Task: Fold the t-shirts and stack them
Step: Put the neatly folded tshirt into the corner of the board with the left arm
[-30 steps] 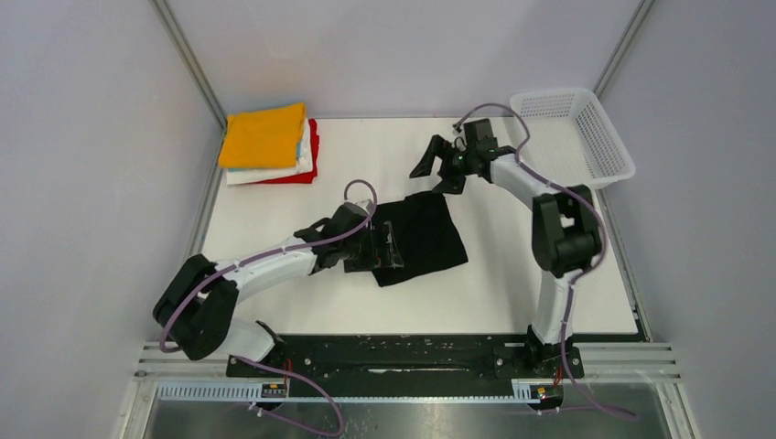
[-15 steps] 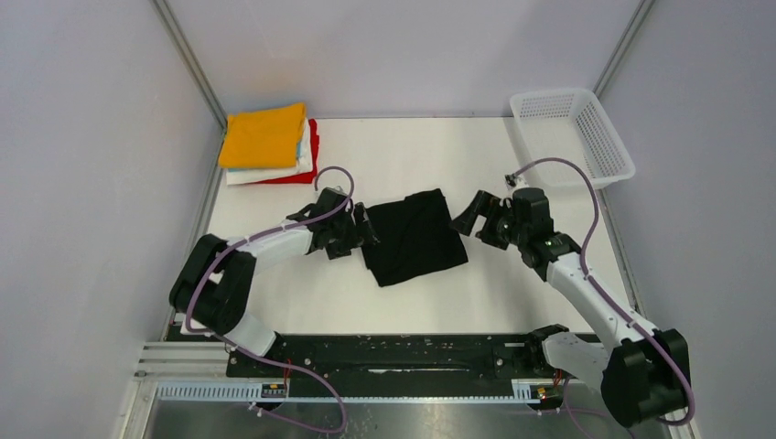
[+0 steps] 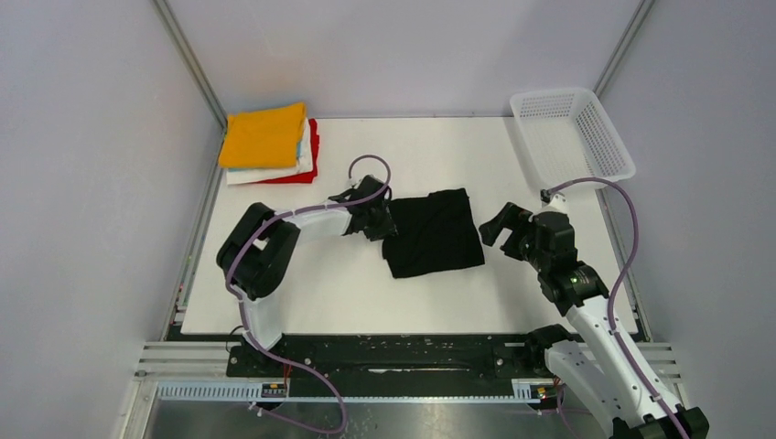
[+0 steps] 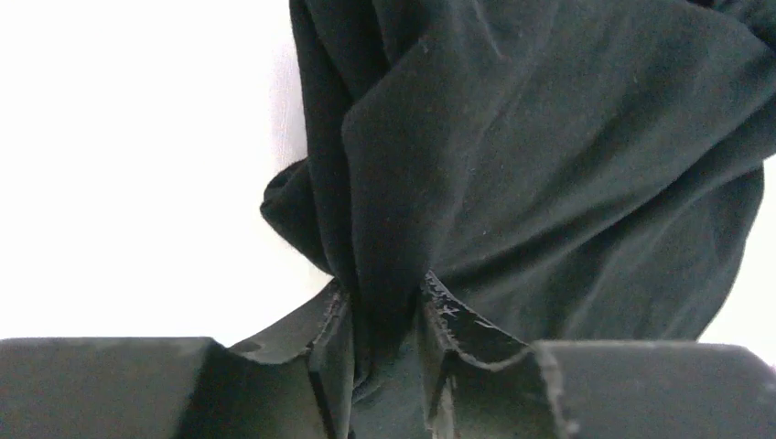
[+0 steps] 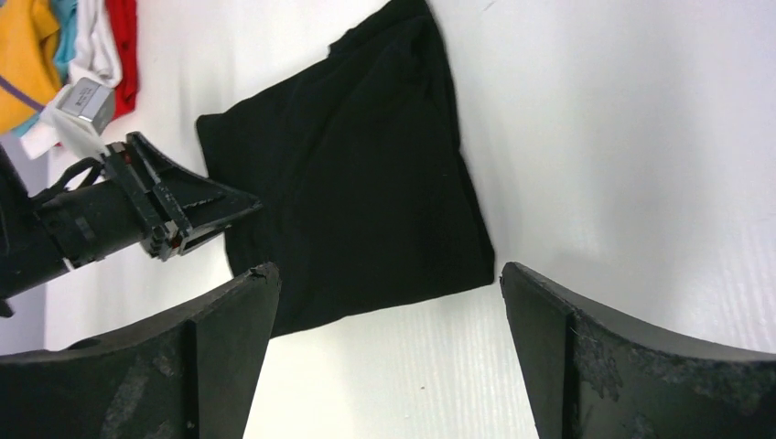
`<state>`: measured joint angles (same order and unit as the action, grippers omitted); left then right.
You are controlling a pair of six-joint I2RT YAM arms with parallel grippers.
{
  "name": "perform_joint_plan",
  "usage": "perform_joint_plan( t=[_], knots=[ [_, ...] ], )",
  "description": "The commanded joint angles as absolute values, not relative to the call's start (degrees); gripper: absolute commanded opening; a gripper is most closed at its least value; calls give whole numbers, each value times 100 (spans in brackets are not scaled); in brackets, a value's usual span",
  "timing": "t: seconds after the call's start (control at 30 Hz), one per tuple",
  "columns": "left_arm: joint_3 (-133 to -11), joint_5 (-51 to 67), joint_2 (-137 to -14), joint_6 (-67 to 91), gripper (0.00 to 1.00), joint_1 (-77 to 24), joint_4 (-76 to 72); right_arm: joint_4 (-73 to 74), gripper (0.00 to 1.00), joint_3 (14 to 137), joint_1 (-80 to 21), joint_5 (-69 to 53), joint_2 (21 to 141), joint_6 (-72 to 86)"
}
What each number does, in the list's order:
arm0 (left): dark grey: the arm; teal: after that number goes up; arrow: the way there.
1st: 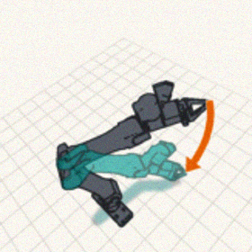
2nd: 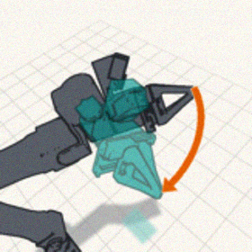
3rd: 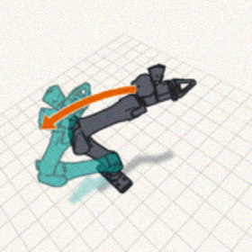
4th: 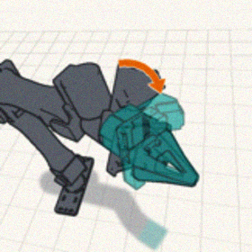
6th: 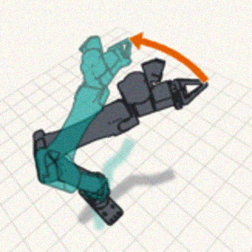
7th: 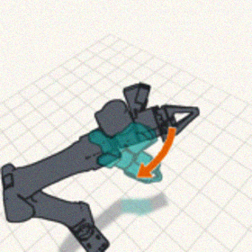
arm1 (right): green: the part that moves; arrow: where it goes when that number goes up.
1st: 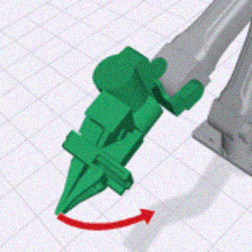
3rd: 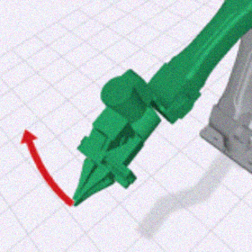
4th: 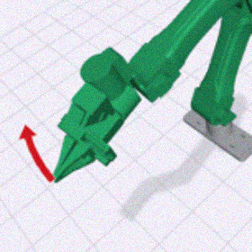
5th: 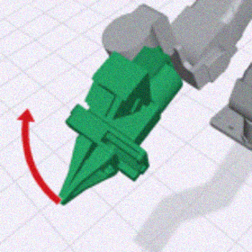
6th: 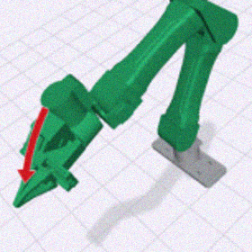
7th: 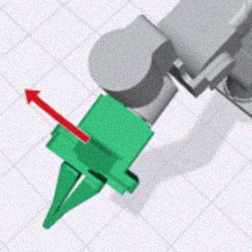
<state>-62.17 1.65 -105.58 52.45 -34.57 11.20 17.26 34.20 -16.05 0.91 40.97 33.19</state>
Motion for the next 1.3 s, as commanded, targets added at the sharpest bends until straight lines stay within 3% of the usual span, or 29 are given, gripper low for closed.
perform_joint_plan(
  t=[0.0, 0.07, 0.1, 0.3, 0.5, 0.7, 0.93, 1.27],
  knots=[
    [-6815, -1121, -10986, 5275, 18, -3537, 2398, 1930, 99, 3337, -1582, 770, 3850, 3133],
    [-7286, -1532, -11150, 5112, 2, -3534, 2821, 1939, 100, 3318, -1576, 819, 3817, 3102],
    [-7529, -1690, -11230, 4986, 0, -3538, 3003, 1933, 100, 3325, -1574, 830, 3819, 3076],
    [-8501, -2891, -11405, 3322, 0, -3518, 3358, 1930, 99, 3331, -1578, 1057, 3920, 2873],
    [-9199, -4880, -11425, 1444, 0, -3363, 3478, 1837, 100, 3353, -1576, 1156, 4067, 2723],
    [-9426, -4804, -11235, -194, 0, -2739, 2412, 1666, 100, 3362, -1574, 1100, 4250, 2662],
    [-10462, -4347, -11380, -1006, 0, -1950, 2358, 1628, 100, 3383, -1573, 1279, 4405, 2556],
    [-12338, -4580, -12228, -1994, 0, -1402, 2613, 1564, 99, 3491, -1578, 1363, 4858, 2511]
  ],
)
